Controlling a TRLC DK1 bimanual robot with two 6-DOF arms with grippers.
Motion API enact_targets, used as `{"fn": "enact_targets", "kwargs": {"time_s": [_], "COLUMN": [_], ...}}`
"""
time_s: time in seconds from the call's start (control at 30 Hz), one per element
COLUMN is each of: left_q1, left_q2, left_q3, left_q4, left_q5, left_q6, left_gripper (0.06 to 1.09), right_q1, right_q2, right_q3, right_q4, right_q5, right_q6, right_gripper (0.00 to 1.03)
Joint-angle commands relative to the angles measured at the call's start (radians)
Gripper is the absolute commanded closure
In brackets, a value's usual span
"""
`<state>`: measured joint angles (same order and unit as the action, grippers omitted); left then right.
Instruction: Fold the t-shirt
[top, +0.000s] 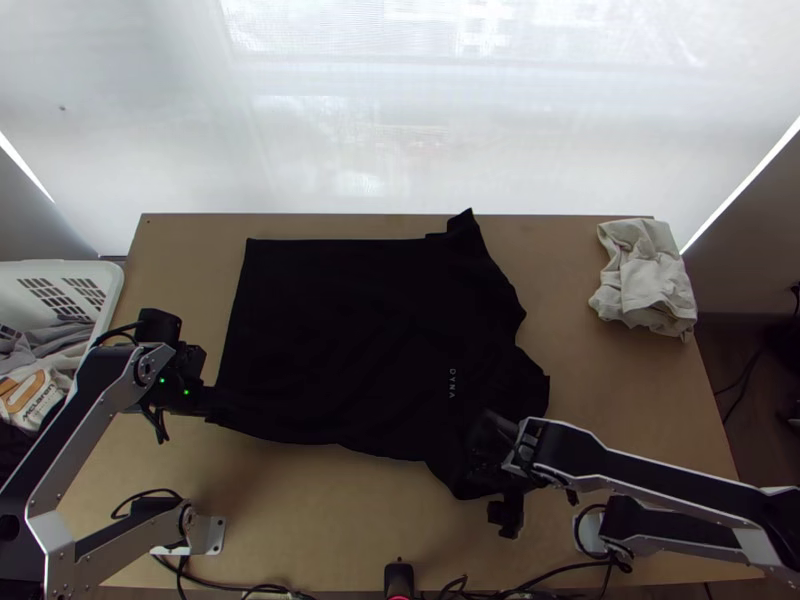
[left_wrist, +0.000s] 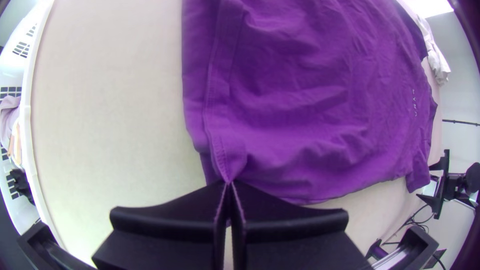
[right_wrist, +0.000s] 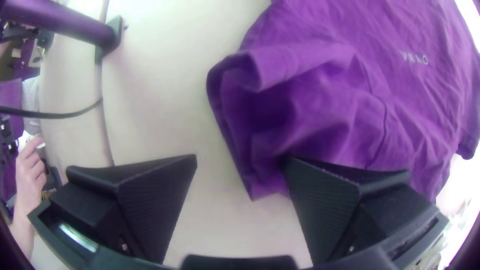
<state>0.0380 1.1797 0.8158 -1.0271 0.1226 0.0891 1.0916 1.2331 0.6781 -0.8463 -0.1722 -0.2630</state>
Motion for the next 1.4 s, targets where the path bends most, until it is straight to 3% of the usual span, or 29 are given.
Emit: {"fn": "enact_targets", "kwargs": {"time_s": [0.0, 0.2, 0.5, 0.8, 1.0, 1.37], "left_q1": [0.000, -0.003, -0.004, -0.003, 0.000, 0.003], "left_q2": [0.003, 0.014, 0.018, 0.014, 0.005, 0.023], "left_q3": [-0.015, -0.015, -0.018, -0.029, -0.040, -0.040], "left_q4": [0.010, 0.029, 0.036, 0.045, 0.052, 0.079], "left_q5": [0.002, 0.003, 0.003, 0.003, 0.003, 0.003], "left_q6": [0.000, 0.000, 0.003, -0.002, -0.003, -0.003], "left_gripper": [1.05, 1.05, 1.05, 1.05, 1.05, 1.05], "right_q1": [-0.064, -0.114, -0.111, -0.022, 0.002, -0.004], "right_q2": [0.046, 0.035, -0.061, -0.103, -0.037, 0.072], "right_q3": [0.038, 0.094, 0.172, 0.146, 0.090, 0.077], "right_q4": [0.058, 0.050, -0.132, -0.309, -0.310, -0.218], "right_q5": [0.019, 0.022, 0.022, 0.020, 0.010, -0.013], "right_q6": [-0.012, 0.001, 0.013, -0.008, -0.007, -0.004], "right_gripper": [0.19, 0.05, 0.05, 0.05, 0.16, 0.16]}}
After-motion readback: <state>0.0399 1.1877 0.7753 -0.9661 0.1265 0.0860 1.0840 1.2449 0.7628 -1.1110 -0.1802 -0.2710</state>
